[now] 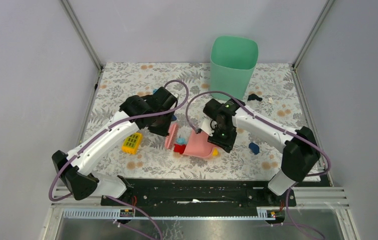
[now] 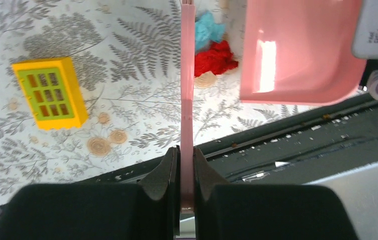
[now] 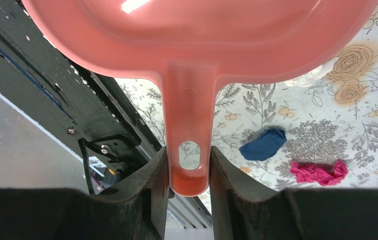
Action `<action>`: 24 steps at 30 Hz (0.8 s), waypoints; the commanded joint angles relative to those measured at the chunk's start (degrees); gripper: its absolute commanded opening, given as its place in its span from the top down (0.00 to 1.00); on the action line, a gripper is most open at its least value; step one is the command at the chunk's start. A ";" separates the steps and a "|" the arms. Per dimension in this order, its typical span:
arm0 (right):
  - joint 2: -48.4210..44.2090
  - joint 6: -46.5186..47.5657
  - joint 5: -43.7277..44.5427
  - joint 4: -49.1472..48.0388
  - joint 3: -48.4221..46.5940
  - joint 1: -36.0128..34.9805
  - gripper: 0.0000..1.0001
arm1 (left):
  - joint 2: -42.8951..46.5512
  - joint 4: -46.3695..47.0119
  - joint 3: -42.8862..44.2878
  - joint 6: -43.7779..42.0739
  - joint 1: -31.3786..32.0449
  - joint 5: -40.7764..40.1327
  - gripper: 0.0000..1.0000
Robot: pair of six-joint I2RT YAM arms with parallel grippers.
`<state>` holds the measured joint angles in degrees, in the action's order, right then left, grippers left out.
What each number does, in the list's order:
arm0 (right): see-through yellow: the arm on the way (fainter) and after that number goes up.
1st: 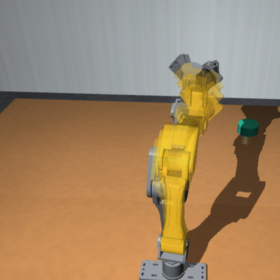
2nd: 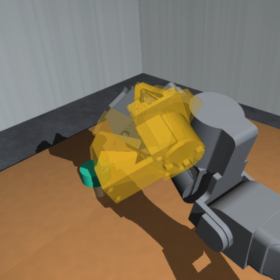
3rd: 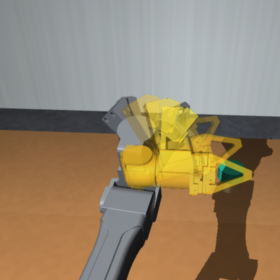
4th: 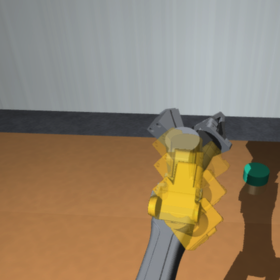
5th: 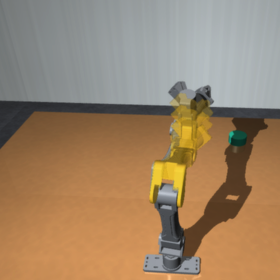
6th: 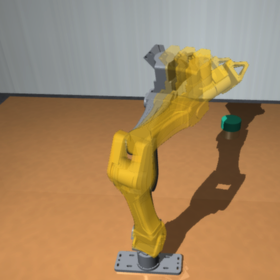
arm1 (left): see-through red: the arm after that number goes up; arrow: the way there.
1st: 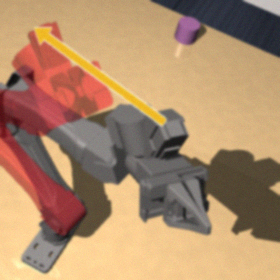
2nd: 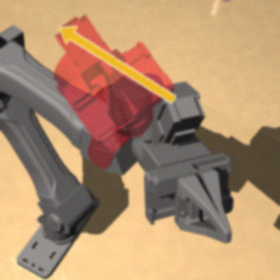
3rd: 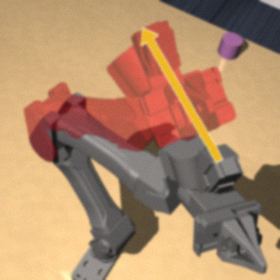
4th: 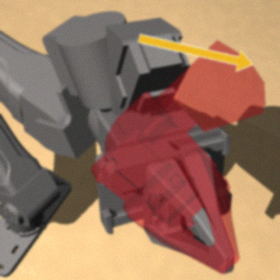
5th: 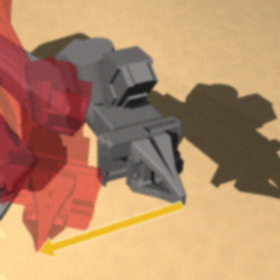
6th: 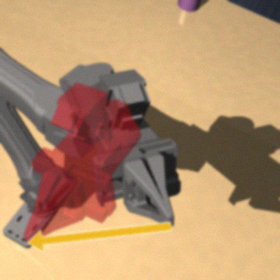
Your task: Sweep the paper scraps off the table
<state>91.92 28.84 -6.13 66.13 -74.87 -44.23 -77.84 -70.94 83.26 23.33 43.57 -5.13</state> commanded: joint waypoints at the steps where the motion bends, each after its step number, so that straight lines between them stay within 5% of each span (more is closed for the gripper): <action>1: 4.49 2.06 3.27 7.27 -5.57 -1.66 1.00 | 0.65 -2.73 2.60 3.08 -0.55 -10.43 0.88; 11: 7.77 2.99 7.13 8.69 -5.31 -2.13 1.00 | -2.71 -3.11 0.18 1.57 -4.99 -10.80 0.88; 24: 14.83 0.83 12.07 6.32 -10.21 -3.82 1.00 | -3.55 10.66 -9.16 -0.93 -8.11 9.96 0.95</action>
<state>106.04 30.24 4.34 72.36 -81.43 -47.03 -82.56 -68.29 76.64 23.33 36.49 -3.64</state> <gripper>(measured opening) 0.373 0.130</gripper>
